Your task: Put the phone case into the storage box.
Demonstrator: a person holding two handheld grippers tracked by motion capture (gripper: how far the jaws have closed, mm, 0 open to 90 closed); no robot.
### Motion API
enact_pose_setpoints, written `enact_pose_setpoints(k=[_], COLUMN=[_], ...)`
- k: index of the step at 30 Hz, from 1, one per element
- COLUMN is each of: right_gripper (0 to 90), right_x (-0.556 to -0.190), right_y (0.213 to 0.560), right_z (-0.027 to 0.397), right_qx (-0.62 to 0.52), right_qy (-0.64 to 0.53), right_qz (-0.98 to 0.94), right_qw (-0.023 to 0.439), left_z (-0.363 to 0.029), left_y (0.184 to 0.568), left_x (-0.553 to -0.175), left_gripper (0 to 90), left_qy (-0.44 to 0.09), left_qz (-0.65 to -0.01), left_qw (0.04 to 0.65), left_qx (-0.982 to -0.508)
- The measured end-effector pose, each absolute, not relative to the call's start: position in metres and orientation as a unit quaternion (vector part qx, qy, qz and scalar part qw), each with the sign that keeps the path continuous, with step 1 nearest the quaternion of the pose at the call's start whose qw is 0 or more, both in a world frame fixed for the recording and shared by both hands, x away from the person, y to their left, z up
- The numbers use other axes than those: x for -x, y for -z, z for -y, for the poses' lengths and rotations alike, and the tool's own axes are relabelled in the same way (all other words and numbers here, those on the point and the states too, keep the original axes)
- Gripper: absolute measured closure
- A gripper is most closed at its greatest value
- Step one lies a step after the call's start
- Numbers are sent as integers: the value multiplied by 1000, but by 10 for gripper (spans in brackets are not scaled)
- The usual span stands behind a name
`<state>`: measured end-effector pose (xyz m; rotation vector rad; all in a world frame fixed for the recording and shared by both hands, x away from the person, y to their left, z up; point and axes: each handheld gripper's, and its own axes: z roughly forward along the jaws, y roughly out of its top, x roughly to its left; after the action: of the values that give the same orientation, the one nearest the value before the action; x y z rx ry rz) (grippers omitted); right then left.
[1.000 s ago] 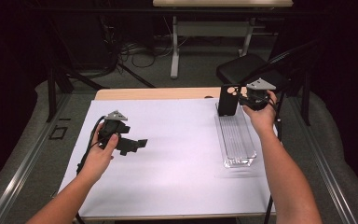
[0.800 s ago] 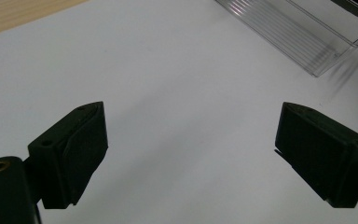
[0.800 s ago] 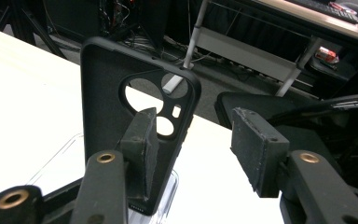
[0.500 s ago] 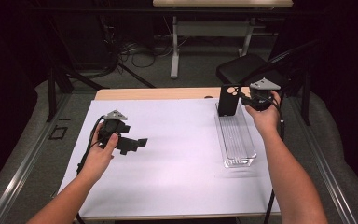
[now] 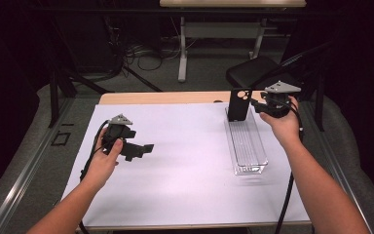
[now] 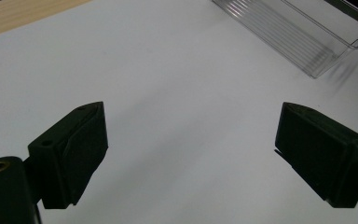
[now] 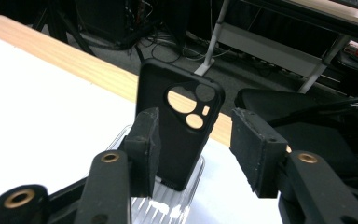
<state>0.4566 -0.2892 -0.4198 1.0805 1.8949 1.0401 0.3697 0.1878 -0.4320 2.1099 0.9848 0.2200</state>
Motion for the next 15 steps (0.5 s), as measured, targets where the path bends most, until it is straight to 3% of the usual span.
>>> enact_pose_setpoints(k=[8, 10, 15], right_gripper=[431, 315, 155], right_x=[-431, -421, -404], right_y=[404, 399, 395], right_z=[280, 274, 262], right_qx=[-418, -434, -429], right_qy=[-419, -423, -430], right_qz=[-729, -725, -724], right_qw=[344, 327, 327], left_z=[-190, -191, -194], left_y=[430, 428, 427], left_x=[-368, -367, -365], left_gripper=[95, 95, 95], left_qy=[-87, -91, -94], left_qz=[-385, -382, -379], left_qw=[400, 404, 405], left_qx=[-827, -826, -827])
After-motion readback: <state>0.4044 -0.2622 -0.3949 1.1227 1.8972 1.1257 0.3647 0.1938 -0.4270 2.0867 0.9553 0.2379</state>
